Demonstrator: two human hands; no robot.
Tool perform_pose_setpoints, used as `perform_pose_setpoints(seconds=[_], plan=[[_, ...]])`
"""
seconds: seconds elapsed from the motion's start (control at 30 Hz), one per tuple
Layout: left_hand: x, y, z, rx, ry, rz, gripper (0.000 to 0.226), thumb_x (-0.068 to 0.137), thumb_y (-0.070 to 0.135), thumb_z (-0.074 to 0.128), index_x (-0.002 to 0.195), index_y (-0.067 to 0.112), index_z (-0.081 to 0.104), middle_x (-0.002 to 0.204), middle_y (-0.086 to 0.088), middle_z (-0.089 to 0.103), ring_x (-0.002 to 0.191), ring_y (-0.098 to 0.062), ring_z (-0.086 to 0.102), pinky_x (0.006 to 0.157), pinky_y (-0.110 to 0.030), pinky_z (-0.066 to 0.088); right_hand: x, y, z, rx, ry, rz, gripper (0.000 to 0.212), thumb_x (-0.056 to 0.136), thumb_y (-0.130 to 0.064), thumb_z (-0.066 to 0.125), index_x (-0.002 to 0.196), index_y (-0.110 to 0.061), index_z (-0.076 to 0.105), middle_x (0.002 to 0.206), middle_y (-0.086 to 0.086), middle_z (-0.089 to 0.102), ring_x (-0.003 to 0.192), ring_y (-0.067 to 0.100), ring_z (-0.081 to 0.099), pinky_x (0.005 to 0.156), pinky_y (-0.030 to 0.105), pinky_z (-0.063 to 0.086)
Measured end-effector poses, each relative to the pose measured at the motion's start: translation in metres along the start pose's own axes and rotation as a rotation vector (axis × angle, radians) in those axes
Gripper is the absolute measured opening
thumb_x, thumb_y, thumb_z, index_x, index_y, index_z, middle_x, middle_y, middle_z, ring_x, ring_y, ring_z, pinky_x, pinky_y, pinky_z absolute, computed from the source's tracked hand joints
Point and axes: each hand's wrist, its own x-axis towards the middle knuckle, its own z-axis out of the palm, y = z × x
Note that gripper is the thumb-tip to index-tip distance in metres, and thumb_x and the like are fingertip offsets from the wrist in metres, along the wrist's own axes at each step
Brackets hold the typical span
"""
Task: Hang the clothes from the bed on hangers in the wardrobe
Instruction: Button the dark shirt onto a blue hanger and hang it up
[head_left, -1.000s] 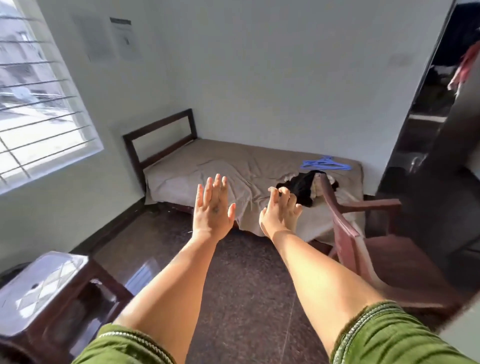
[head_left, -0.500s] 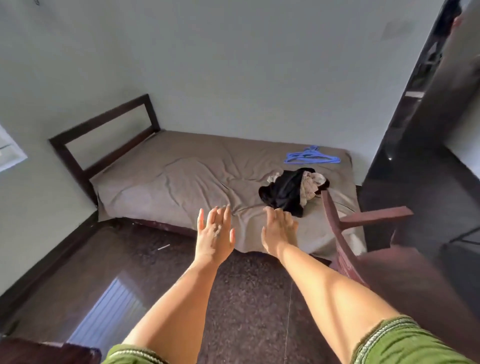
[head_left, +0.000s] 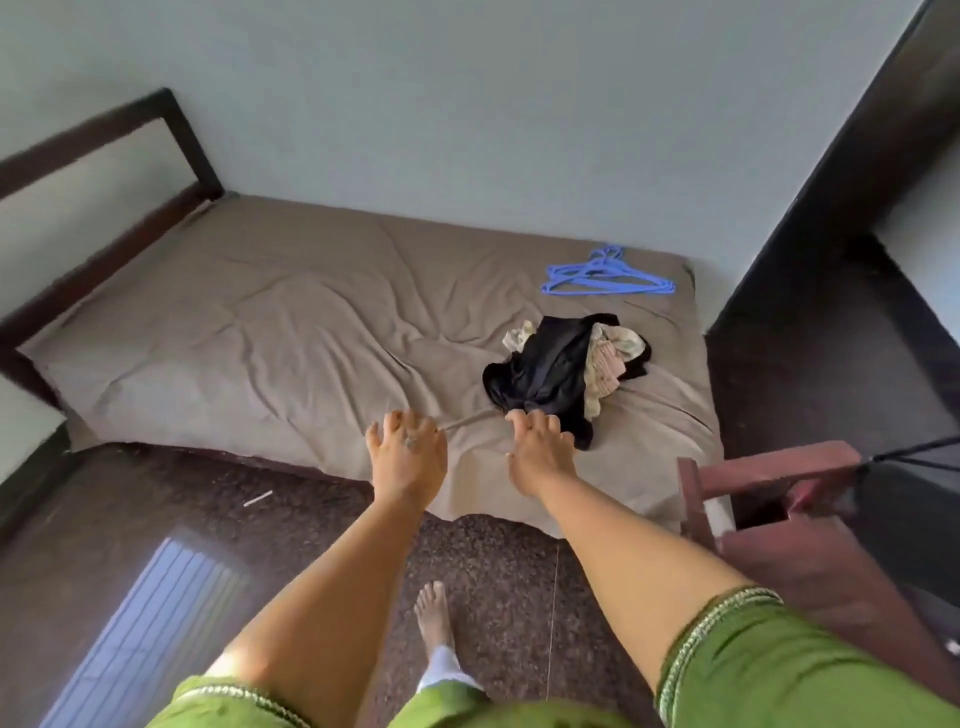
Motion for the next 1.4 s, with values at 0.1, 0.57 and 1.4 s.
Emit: perform_pose_setpoints(seconds=[0.1,0.57,1.4], plan=[[0.070,-0.001,0.020,0.005,-0.099,0.067,0.045,0.097,0.041,0.043,0.134,0.017,0.046,0.151,-0.005,0.032,0.139,-0.027,0.024,0.117,-0.049,0.012,0.061,0.004,0.013,0.000,-0.066,0.041,0.046,0.093,-0.031,0.053,0.134,-0.026,0.032,0.137,0.006,0.034,0.128,0.028,0.032,0.098,0.044,0.036],[0.270,0.034,0.139,0.088,-0.418,0.285,0.068,0.094,0.039,0.049,0.152,0.020,0.019,0.162,-0.003,-0.005,0.149,-0.026,0.003,0.120,-0.045,0.012,0.245,0.085,0.108,-0.067,-0.555,0.121,0.043,0.097,-0.016,0.049,0.139,-0.024,0.046,0.159,0.009,-0.021,0.148,0.026,-0.014,0.120,0.046,0.008],[0.465,0.069,0.003,-0.625,-0.266,-0.127,0.048,0.084,0.044,0.068,0.124,0.020,0.057,0.120,-0.009,0.062,0.112,-0.032,0.058,0.089,-0.038,0.047,0.419,-0.019,-0.258,0.924,0.276,0.027,0.031,0.104,-0.019,0.034,0.086,-0.013,0.058,0.093,0.007,0.063,0.088,0.019,0.053,0.071,0.025,0.031]])
